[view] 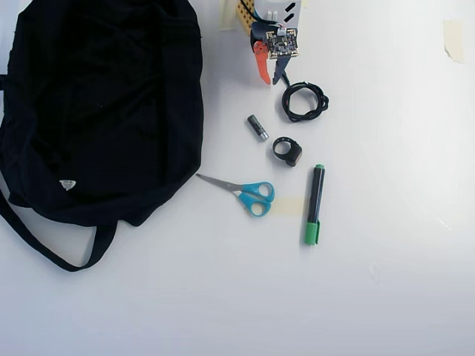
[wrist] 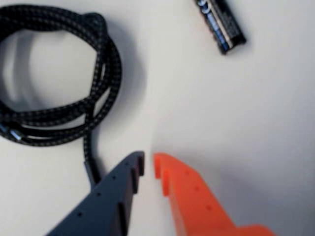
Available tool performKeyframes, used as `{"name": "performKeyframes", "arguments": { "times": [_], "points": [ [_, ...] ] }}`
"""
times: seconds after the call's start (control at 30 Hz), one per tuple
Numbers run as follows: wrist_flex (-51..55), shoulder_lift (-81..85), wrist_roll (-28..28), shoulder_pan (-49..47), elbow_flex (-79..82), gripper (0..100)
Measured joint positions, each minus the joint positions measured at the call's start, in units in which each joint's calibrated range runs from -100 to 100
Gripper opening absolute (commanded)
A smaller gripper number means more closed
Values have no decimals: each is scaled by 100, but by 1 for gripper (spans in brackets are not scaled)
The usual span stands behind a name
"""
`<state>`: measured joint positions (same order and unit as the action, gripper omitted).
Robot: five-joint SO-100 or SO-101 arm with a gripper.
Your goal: Put the cable into the black bag
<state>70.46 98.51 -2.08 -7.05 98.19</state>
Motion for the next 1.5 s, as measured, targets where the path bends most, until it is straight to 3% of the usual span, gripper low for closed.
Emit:
{"name": "performKeyframes", "arguments": {
  "times": [0.17,0.33,1.0,1.27,1.5],
  "points": [
    [-94,-8,-5,7,0,2],
    [-1194,-407,-29,0,-197,2],
    [-9223,-5820,20,-389,-2854,2],
    [-9472,-7870,435,-323,-5259,2],
    [-7995,-8842,440,-220,-7335,2]
  ]
}}
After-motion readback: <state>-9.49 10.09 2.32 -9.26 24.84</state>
